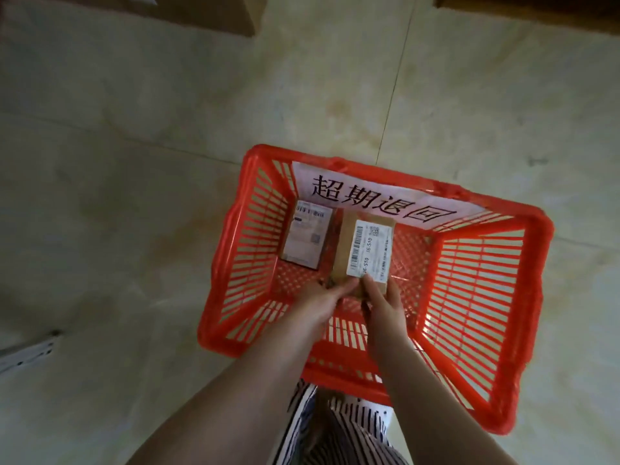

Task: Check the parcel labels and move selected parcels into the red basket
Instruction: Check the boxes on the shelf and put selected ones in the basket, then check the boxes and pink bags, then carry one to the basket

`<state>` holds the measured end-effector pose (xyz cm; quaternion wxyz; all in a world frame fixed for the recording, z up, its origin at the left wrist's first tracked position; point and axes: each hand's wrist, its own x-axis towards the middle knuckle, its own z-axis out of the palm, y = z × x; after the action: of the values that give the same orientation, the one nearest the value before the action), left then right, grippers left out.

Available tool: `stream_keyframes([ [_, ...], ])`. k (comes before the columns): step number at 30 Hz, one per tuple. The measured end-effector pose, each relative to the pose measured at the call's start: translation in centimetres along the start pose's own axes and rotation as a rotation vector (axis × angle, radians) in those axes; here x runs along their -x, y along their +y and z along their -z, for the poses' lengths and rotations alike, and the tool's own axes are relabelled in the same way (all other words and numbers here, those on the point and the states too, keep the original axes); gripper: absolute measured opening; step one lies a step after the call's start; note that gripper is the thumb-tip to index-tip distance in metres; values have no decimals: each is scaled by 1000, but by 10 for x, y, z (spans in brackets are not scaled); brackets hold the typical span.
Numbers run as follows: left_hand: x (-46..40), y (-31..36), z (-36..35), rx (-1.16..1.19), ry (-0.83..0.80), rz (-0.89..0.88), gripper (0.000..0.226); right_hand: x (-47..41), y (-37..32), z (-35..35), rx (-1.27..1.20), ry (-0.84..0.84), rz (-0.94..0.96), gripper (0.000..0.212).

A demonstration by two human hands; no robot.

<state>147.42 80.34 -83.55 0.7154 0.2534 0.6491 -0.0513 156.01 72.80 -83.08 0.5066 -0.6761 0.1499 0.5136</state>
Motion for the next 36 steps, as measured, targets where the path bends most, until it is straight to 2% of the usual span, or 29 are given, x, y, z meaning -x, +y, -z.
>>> stream_keyframes([
  [4,-36,-5,-3,106,-4,-65,79,-36,21,-3,17,26,55,48],
  [7,-48,-1,0,187,-34,-104,61,-54,31,-10,36,5,71,48],
  [10,-56,0,3,216,-38,-71,43,-62,37,-16,72,-26,75,51],
  [18,-61,1,2,121,86,-6,59,-67,38,-15,212,-30,82,53],
  [23,-48,8,2,31,136,15,77,-60,26,-16,247,-4,9,71],
  [26,-31,12,5,46,140,87,86,-43,14,-17,285,73,-65,79],
  [29,5,21,11,71,145,134,65,-15,-3,-19,373,208,-123,75],
  [31,39,31,21,108,128,140,47,16,-21,-21,342,250,-128,62],
  [34,104,49,43,231,112,61,15,77,-57,-29,208,85,-119,31],
  [36,157,61,57,345,127,-46,8,128,-93,-42,63,-110,-137,25],
])
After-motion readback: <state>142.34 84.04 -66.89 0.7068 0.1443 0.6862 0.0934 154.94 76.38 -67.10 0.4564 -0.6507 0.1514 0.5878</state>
